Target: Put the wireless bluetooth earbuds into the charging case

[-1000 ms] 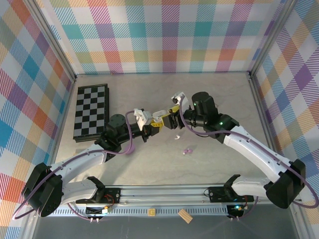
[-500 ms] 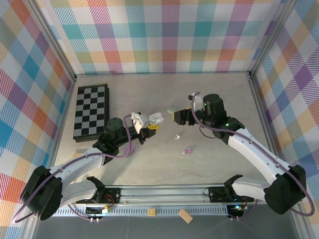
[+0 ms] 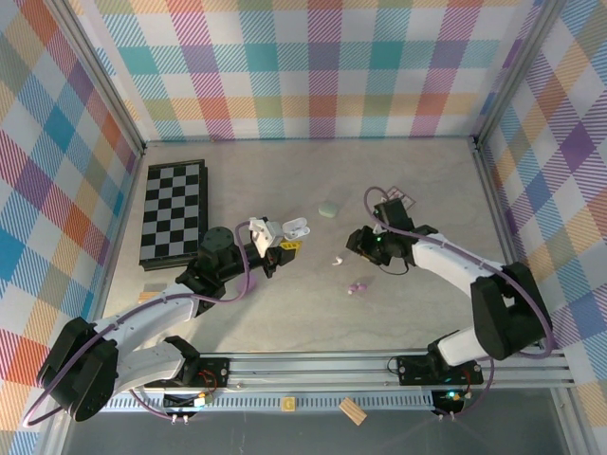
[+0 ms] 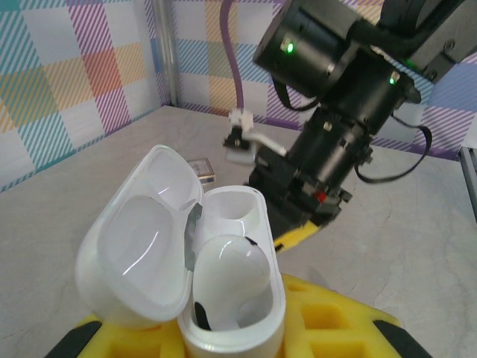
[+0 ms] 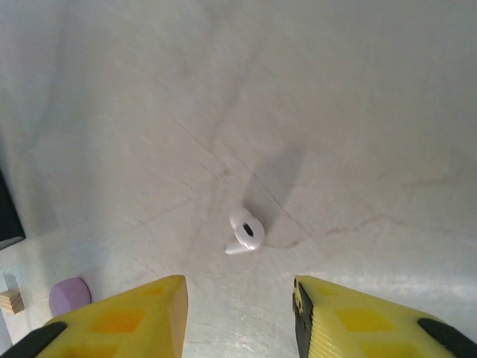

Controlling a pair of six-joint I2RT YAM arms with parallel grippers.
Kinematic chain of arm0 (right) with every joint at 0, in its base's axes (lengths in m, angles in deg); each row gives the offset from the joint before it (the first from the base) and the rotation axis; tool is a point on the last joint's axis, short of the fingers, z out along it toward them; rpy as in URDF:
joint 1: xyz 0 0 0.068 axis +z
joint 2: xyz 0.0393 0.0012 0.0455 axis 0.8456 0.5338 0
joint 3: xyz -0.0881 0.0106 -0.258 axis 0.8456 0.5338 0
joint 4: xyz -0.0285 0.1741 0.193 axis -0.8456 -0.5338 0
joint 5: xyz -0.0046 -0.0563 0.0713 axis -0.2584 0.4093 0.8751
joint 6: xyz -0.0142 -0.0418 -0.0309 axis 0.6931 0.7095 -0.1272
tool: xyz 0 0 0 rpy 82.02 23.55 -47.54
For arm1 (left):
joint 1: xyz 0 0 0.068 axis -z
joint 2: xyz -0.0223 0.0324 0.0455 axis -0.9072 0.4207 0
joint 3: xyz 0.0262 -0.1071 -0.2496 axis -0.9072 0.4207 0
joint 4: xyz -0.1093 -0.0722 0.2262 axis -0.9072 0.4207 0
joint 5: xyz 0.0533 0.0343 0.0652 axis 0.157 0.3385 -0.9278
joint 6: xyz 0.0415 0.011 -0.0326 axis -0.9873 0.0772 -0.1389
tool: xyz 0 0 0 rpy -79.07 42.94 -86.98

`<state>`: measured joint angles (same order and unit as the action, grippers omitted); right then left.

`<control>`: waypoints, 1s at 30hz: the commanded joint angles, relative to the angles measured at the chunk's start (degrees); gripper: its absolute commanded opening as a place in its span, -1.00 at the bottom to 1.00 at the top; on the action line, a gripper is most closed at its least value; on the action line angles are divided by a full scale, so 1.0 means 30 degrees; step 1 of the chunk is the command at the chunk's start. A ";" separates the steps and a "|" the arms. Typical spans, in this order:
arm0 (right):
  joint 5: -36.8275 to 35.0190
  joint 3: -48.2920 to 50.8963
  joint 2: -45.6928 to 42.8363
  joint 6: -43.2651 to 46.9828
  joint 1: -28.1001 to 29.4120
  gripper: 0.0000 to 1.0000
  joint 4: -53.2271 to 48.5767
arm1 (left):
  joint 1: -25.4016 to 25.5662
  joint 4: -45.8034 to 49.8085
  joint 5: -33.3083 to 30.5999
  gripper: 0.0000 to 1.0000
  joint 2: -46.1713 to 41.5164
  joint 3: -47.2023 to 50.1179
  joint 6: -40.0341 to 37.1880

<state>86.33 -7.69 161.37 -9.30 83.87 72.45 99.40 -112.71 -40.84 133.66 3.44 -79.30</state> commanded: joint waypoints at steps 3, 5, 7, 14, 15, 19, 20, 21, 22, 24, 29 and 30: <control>0.0358 0.0109 0.1403 -0.2387 0.0956 -0.24 0.1797 | -0.0148 -0.1091 0.0037 -0.97 -0.0142 0.0188 -0.0324; 0.0386 0.0095 0.1938 -0.2614 0.1115 -0.27 0.2187 | -0.0147 -0.1095 0.0037 -0.97 -0.0148 0.0218 -0.0298; 0.0306 -0.0005 0.2301 -0.2694 0.1214 -0.28 0.2271 | -0.0148 -0.1051 0.0037 -0.97 -0.0227 0.0218 -0.0271; 0.0119 -0.0238 0.3390 -0.2550 0.1237 -0.32 0.2266 | -0.0148 -0.0862 -0.0064 -0.97 -0.0435 0.0308 -0.0327; 0.0154 -0.0271 0.3496 -0.2537 0.1222 -0.33 0.2312 | -0.0148 -0.0878 -0.0036 -0.97 -0.0428 0.0306 -0.0353; 0.0135 -0.0277 0.3848 -0.2535 0.1223 -0.35 0.2554 | -0.0148 -0.0860 -0.0053 -0.97 -0.0424 0.0335 -0.0341; 0.0098 -0.0276 0.3912 -0.2470 0.1229 -0.37 0.2552 | -0.0148 -0.0836 -0.0051 -0.97 -0.0459 0.0333 -0.0373; 0.0070 -0.0349 0.3959 -0.2461 0.1244 -0.38 0.2551 | -0.0163 -0.0812 -0.0073 -0.97 -0.0461 0.0333 -0.0370; 0.0064 -0.0369 0.4022 -0.2439 0.1214 -0.40 0.2544 | -0.0148 -0.0746 -0.0080 -0.97 -0.0483 0.0333 -0.0399; 0.0024 -0.0528 0.4147 -0.2344 0.1244 -0.42 0.2483 | -0.0148 -0.0698 -0.0080 -0.97 -0.0481 0.0335 -0.0434; 0.0097 -0.0884 0.4555 -0.2159 0.1221 -0.48 0.2399 | -0.0156 -0.0639 -0.0061 -0.97 -0.0530 0.0334 -0.0482; 0.0075 -0.0924 0.4638 -0.2116 0.1229 -0.48 0.2347 | -0.0148 -0.0639 -0.0108 -0.97 -0.0553 0.0320 -0.0473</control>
<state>86.77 -8.93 174.07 -16.43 87.35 79.85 99.40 -112.65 -40.86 133.46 3.64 -79.94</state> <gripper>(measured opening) 0.261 0.220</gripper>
